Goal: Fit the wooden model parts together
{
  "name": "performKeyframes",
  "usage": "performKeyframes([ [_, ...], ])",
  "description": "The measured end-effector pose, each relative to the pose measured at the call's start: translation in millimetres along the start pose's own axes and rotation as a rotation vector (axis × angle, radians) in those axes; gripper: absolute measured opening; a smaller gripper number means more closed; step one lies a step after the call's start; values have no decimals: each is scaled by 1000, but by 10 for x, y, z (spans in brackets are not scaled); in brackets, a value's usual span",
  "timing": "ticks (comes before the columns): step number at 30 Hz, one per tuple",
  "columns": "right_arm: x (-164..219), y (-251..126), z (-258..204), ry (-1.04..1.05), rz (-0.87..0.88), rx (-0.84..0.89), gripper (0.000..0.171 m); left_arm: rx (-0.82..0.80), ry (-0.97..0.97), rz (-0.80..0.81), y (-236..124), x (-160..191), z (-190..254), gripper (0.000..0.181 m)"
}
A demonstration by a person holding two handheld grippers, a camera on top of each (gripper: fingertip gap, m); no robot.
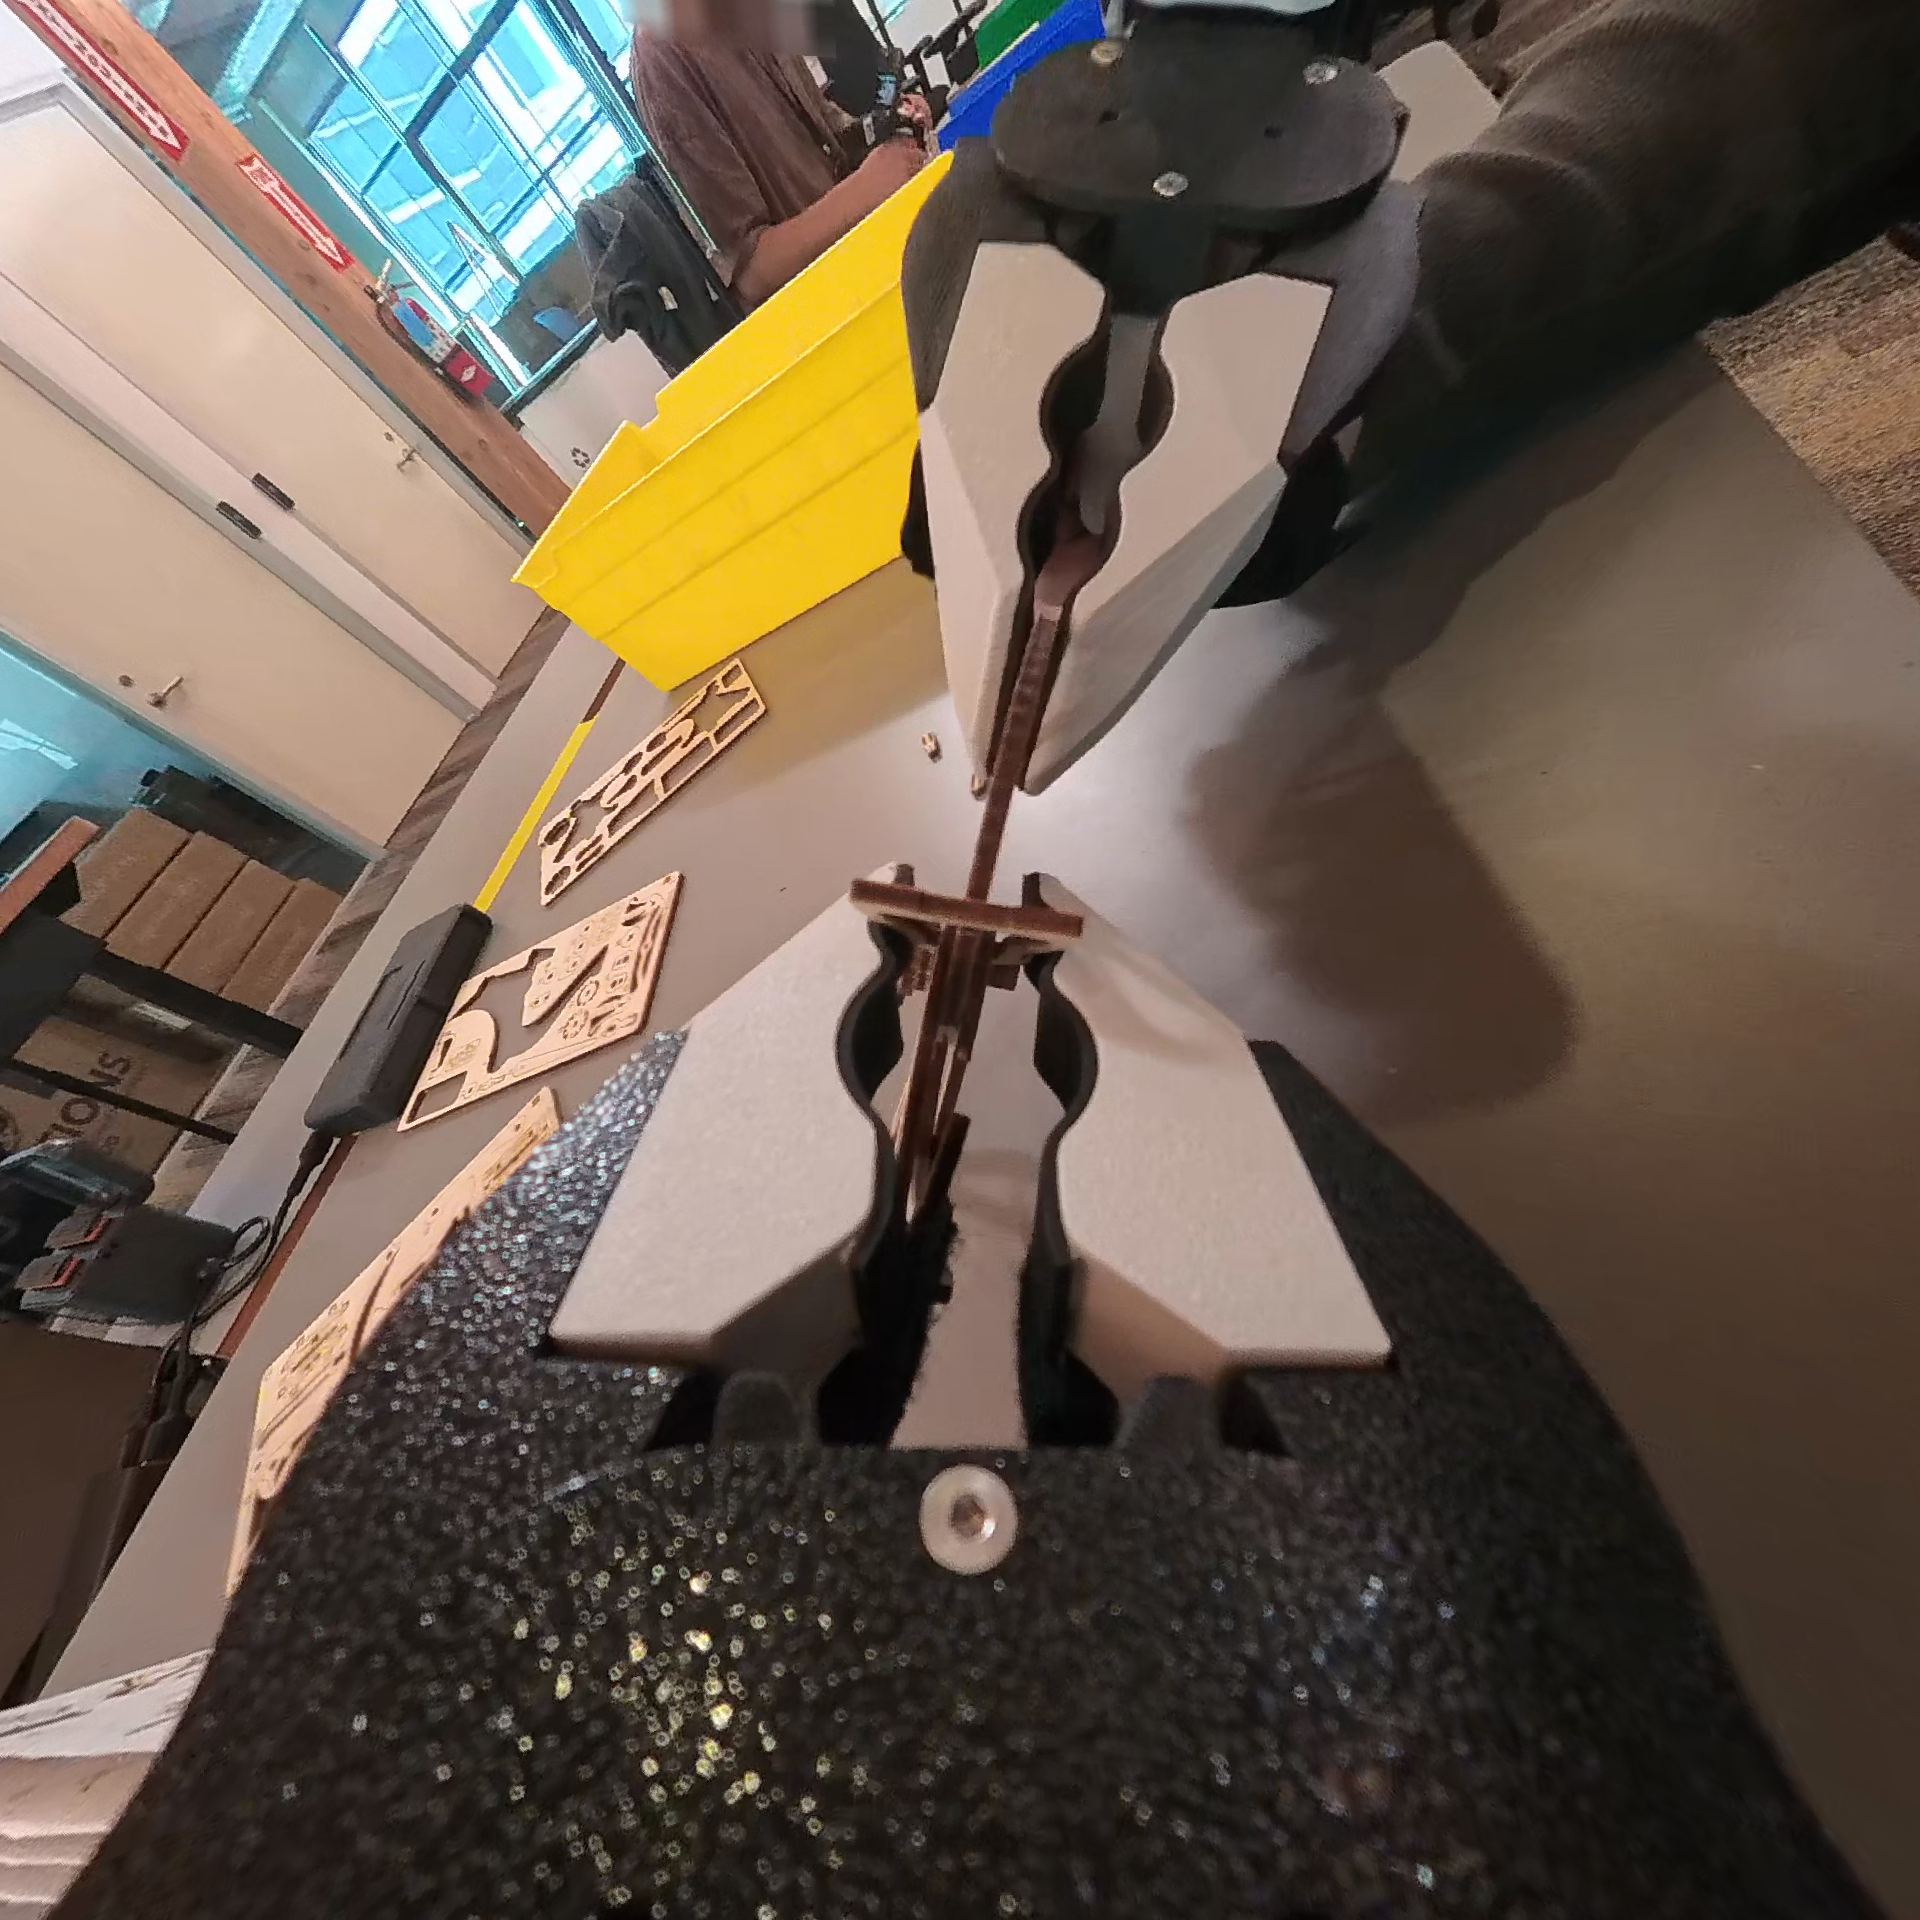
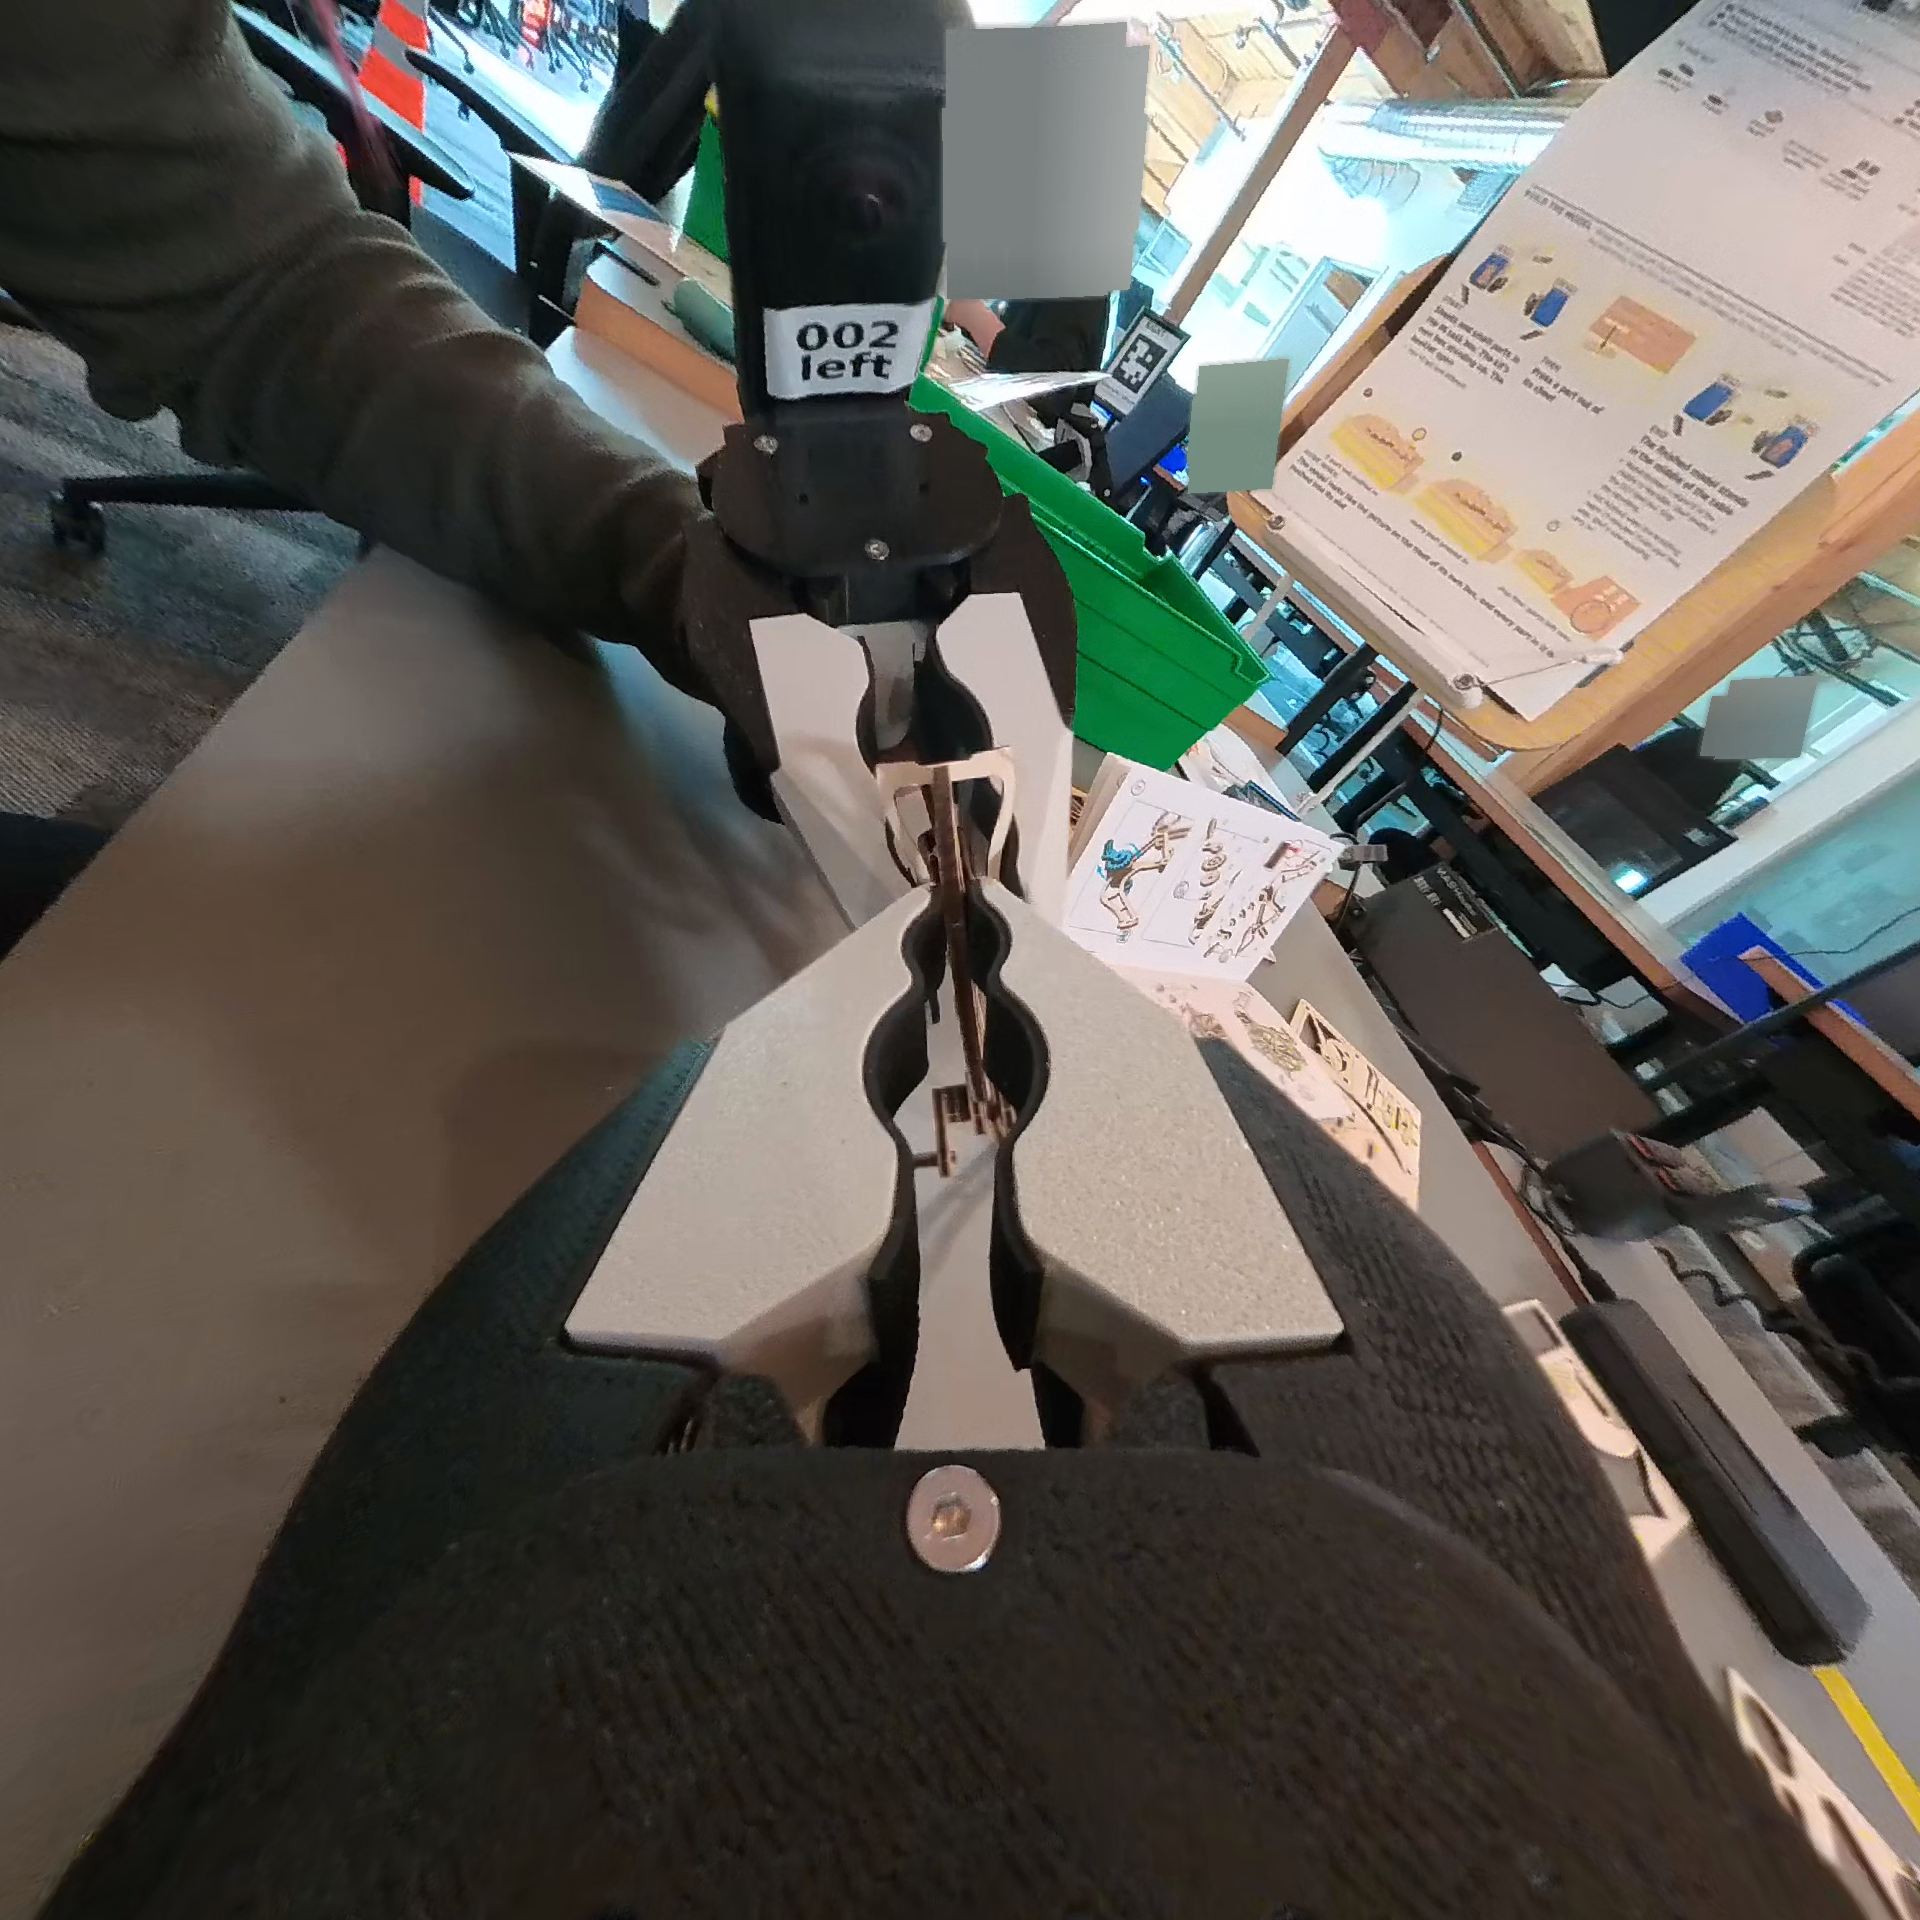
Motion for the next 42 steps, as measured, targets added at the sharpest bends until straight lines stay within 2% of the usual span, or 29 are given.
performKeyframes([
  [6,-51,-4,-38,-86,-11,9,0,4,29,56,-42,-57,16,19],
  [10,-41,-15,-59,-130,-35,7,0,44,64,99,-84,-95,60,27],
  [13,-33,-16,-82,-146,-48,-4,0,92,34,101,-95,-88,86,25],
  [21,-58,-28,-77,-136,-48,10,0,83,37,111,-104,-138,81,21],
  [25,-83,-52,-74,-99,-38,-3,0,63,62,107,-96,-167,85,22],
  [29,-65,-45,-57,-125,-65,24,0,-20,193,28,-92,-165,63,22],
  [32,-51,-22,-67,-138,-86,29,1,11,151,67,-113,-206,77,22],
  [42,37,-14,-35,-70,-86,16,0,-32,155,9,-67,-151,59,23],
])
Point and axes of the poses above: each gripper's, where its closed fingertips meet, y out along the fingers, x out of its underside, z = x × y across the jaws, the point moved 4 cm from there along -y, back along the fingers, and after that the axes turned 2 degrees about z, right-handed, at the moved point
